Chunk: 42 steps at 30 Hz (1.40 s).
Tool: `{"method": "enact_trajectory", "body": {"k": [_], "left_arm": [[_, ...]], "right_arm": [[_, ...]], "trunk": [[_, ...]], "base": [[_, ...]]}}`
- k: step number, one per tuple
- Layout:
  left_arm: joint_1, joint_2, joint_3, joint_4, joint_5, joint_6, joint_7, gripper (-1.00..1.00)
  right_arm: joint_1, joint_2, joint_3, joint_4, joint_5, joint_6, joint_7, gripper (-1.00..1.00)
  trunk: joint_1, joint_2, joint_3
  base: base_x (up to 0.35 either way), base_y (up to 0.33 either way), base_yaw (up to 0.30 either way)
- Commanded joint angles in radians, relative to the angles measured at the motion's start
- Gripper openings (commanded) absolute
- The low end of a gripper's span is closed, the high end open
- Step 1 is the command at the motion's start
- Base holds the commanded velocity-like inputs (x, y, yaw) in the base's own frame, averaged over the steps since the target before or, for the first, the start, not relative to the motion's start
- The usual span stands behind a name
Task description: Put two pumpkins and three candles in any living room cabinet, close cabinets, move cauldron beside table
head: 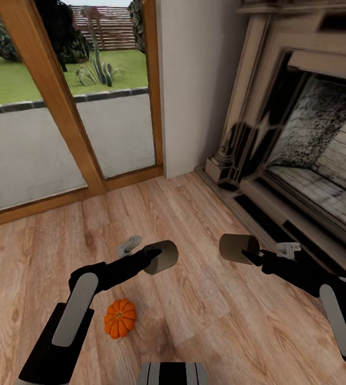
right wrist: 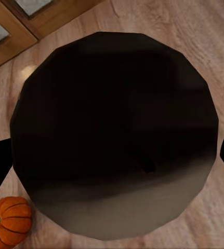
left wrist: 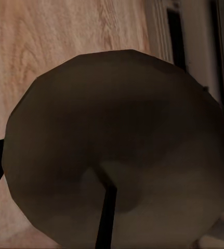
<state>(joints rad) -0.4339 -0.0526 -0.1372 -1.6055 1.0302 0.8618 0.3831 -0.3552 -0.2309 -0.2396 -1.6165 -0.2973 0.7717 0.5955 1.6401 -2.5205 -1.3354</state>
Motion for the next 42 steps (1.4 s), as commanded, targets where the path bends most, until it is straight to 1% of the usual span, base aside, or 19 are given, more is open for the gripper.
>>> {"method": "enact_trajectory", "body": {"k": [1, 6, 15, 21, 27, 32, 37, 42], "left_arm": [[0.002, -0.001, -0.005, -0.001, 0.008, -0.009, 0.010, -1.00], [0.005, 0.000, -0.015, 0.002, 0.009, -0.027, 0.008, -1.00], [0.006, -0.001, -0.019, 0.011, 0.008, -0.029, 0.011, -1.00], [0.006, -0.001, -0.026, 0.012, 0.001, -0.031, 0.014, -1.00], [0.006, 0.003, -0.066, 0.014, -0.003, -0.033, 0.015, -1.00], [0.006, 0.013, -0.076, 0.014, -0.003, -0.033, 0.013, -1.00], [0.006, 0.012, -0.077, 0.014, 0.002, -0.033, 0.014, -1.00], [0.006, 0.011, -0.078, 0.015, 0.003, -0.033, 0.014, -1.00]], "right_arm": [[-0.001, -0.002, 0.000, 0.000, -0.002, 0.007, 0.003, -1.00], [-0.001, -0.005, 0.002, 0.000, -0.002, 0.006, 0.004, -1.00], [-0.001, -0.008, 0.002, 0.000, -0.002, 0.005, 0.004, -1.00], [-0.002, -0.009, 0.001, 0.000, -0.002, 0.005, 0.004, -1.00], [-0.002, -0.010, 0.000, 0.000, -0.002, 0.002, 0.005, -1.00], [-0.002, -0.011, -0.004, 0.000, -0.002, 0.002, 0.005, -1.00], [-0.002, -0.011, -0.005, 0.000, -0.002, 0.002, 0.005, -1.00], [-0.002, -0.010, -0.006, 0.000, -0.002, 0.000, 0.005, -1.00]], "trunk": [[-0.001, 0.000, 0.005], [-0.003, 0.001, 0.032], [-0.007, 0.003, 0.082], [-0.007, 0.003, 0.092], [-0.007, 0.003, 0.101], [-0.007, 0.003, 0.106], [-0.007, 0.003, 0.107], [-0.007, 0.003, 0.109]], "base": [[0.000, 0.000, 0.000], [0.000, 0.000, 0.000], [0.000, 0.000, 0.000], [0.000, 0.000, 0.000], [-0.053, 0.000, 0.000], [-0.267, 0.000, 0.000], [-0.326, 0.000, -0.013], [-0.335, 0.000, -0.175]]}}
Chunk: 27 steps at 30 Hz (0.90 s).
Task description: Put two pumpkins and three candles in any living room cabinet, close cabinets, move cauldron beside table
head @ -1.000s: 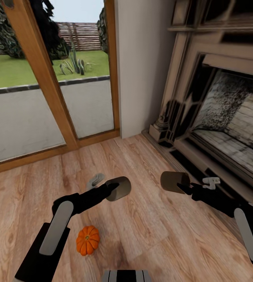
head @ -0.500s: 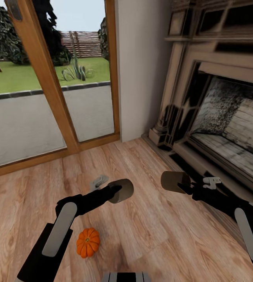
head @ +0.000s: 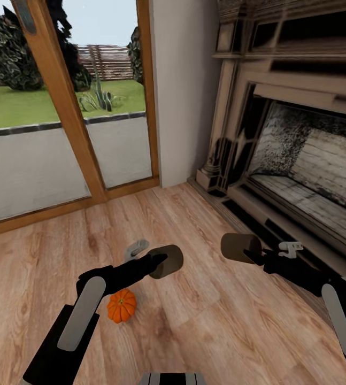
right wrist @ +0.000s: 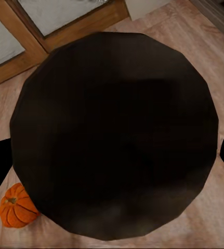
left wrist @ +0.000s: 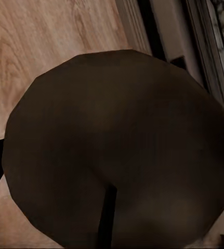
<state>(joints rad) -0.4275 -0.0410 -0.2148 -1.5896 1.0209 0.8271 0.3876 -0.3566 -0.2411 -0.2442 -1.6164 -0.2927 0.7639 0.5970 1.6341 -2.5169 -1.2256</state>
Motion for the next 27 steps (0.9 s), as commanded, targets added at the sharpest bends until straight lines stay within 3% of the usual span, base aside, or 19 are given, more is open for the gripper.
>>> {"method": "enact_trajectory", "body": {"k": [1, 8, 27], "left_arm": [[-0.001, 0.000, 0.000, -0.001, 0.013, 0.001, 0.009, -1.00], [-0.001, 0.001, 0.001, -0.001, 0.015, 0.001, 0.008, -1.00], [-0.001, 0.002, 0.001, 0.003, 0.005, 0.001, 0.010, -1.00]], "right_arm": [[-0.001, 0.001, -0.001, 0.000, -0.006, 0.002, 0.004, -1.00], [0.003, 0.007, -0.001, 0.000, -0.006, -0.034, 0.003, -1.00], [0.004, 0.004, -0.003, 0.000, -0.006, -0.039, 0.003, -1.00]], "trunk": [[-0.001, 0.000, 0.000], [-0.001, 0.000, 0.007], [-0.001, 0.000, 0.032]], "base": [[-0.336, 0.000, -0.250], [-0.336, 0.000, -0.264], [-0.320, 0.000, -0.229]]}}
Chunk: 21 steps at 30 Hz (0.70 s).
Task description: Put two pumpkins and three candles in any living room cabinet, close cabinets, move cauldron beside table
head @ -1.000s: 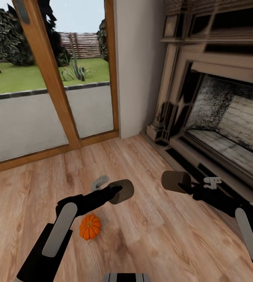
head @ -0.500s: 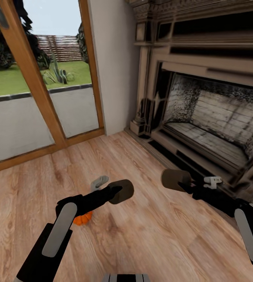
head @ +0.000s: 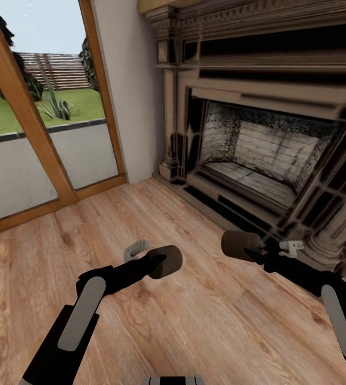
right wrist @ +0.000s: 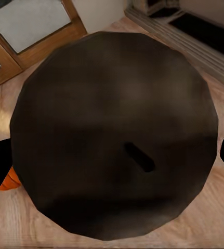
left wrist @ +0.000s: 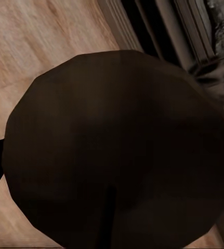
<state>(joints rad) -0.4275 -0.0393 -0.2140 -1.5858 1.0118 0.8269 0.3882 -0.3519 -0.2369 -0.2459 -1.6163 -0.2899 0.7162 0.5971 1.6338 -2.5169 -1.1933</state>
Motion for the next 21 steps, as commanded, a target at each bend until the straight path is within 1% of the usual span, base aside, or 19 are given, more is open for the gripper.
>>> {"method": "enact_trajectory", "body": {"k": [1, 9, 13, 16, 21], "left_arm": [[-0.001, 0.000, 0.000, -0.001, 0.013, 0.000, 0.009, -1.00], [-0.001, -0.001, 0.000, 0.000, 0.013, 0.000, 0.009, -1.00], [-0.001, 0.002, 0.000, 0.000, 0.015, -0.019, 0.008, -1.00], [-0.001, 0.002, -0.001, 0.000, 0.017, -0.022, 0.009, -1.00], [-0.001, 0.003, 0.000, 0.000, 0.020, -0.023, 0.009, -1.00]], "right_arm": [[-0.001, 0.000, -0.001, -0.001, -0.009, 0.008, 0.003, -1.00], [-0.001, -0.001, -0.001, -0.001, -0.009, 0.008, 0.003, -1.00], [-0.001, -0.001, -0.004, -0.001, -0.009, 0.008, 0.003, -1.00], [-0.001, 0.000, -0.005, -0.001, -0.009, 0.008, 0.003, -1.00], [-0.001, -0.001, -0.006, -0.001, -0.009, 0.008, 0.003, -1.00]], "trunk": [[-0.001, 0.000, 0.001], [-0.001, 0.000, 0.012], [-0.001, 0.000, 0.018], [-0.001, 0.000, 0.022], [-0.001, 0.000, 0.029]], "base": [[-0.109, 0.000, -0.203], [-0.032, 0.000, -0.202], [-0.014, 0.000, -0.202], [-0.161, -0.084, -0.202], [-0.252, -0.158, -0.202]]}}
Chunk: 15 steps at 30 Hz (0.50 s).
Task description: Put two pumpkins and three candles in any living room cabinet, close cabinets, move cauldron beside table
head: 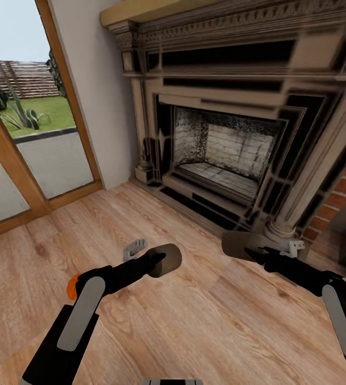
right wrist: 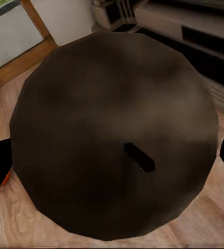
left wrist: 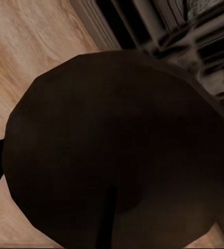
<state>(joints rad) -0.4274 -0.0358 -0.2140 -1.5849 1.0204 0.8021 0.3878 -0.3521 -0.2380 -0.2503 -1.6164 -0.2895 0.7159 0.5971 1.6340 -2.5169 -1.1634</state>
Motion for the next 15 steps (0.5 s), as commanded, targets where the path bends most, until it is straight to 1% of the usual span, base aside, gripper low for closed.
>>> {"method": "enact_trajectory", "body": {"k": [1, 5, 9, 15], "left_arm": [[0.000, 0.000, 0.000, -0.001, 0.010, 0.002, 0.009, -1.00], [0.004, 0.001, 0.007, -0.011, 0.013, 0.001, 0.006, -1.00], [0.007, 0.000, 0.020, -0.016, 0.015, 0.001, 0.006, -1.00], [0.008, -0.001, 0.026, -0.009, 0.009, 0.000, 0.010, -1.00]], "right_arm": [[-0.001, 0.000, -0.001, 0.000, -0.010, 0.008, 0.003, -1.00], [-0.001, 0.000, -0.001, 0.000, -0.010, 0.008, 0.003, -1.00], [-0.002, -0.002, -0.002, 0.000, -0.010, 0.008, 0.003, -1.00], [0.000, -0.005, -0.003, 0.000, -0.009, 0.010, 0.003, -1.00]], "trunk": [[-0.001, 0.000, 0.001], [-0.001, 0.000, 0.006], [-0.003, 0.001, 0.027], [-0.005, 0.002, 0.052]], "base": [[-0.225, -0.126, -0.202], [-0.128, -0.072, -0.202], [-0.038, -0.021, -0.187], [-0.006, -0.004, -0.043]]}}
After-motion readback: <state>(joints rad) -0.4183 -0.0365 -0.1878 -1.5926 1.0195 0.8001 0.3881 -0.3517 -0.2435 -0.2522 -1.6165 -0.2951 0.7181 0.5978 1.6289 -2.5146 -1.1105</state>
